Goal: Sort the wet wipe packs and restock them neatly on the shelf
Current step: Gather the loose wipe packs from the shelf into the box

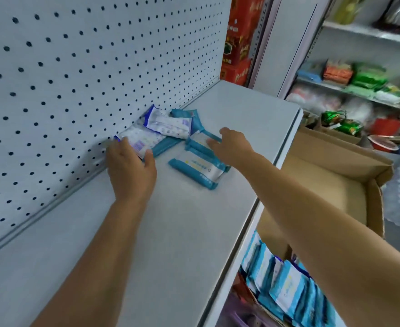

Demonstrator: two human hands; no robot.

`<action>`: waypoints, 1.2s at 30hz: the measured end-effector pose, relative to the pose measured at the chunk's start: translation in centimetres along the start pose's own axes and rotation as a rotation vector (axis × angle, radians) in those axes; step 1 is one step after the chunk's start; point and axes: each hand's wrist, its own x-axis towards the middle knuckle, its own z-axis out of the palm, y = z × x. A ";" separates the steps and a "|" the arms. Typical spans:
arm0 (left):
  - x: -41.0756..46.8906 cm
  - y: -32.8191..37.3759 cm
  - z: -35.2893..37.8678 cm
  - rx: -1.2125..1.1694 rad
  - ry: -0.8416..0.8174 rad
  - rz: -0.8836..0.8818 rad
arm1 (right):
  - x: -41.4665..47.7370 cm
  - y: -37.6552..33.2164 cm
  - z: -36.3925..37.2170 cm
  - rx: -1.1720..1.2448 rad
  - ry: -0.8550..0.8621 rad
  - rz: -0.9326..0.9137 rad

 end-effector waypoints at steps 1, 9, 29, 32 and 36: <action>0.6 0.1 0.2 -0.032 0.018 -0.052 | 0.6 -0.2 0.1 -0.055 -0.017 0.022; 2.6 -0.8 0.7 -0.324 0.071 -0.265 | 0.6 -0.5 -1.7 0.145 0.067 0.013; 2.6 -0.7 -0.4 -0.660 0.173 -0.301 | -0.8 -4.3 -1.1 0.462 -0.269 -0.177; 2.7 -0.4 -0.6 -0.680 0.167 -0.327 | 2.1 -5.8 -2.1 0.344 -0.144 -0.333; 2.5 -0.3 -0.7 -0.695 0.160 -0.320 | 5.7 -7.9 -1.8 0.039 -0.253 -0.456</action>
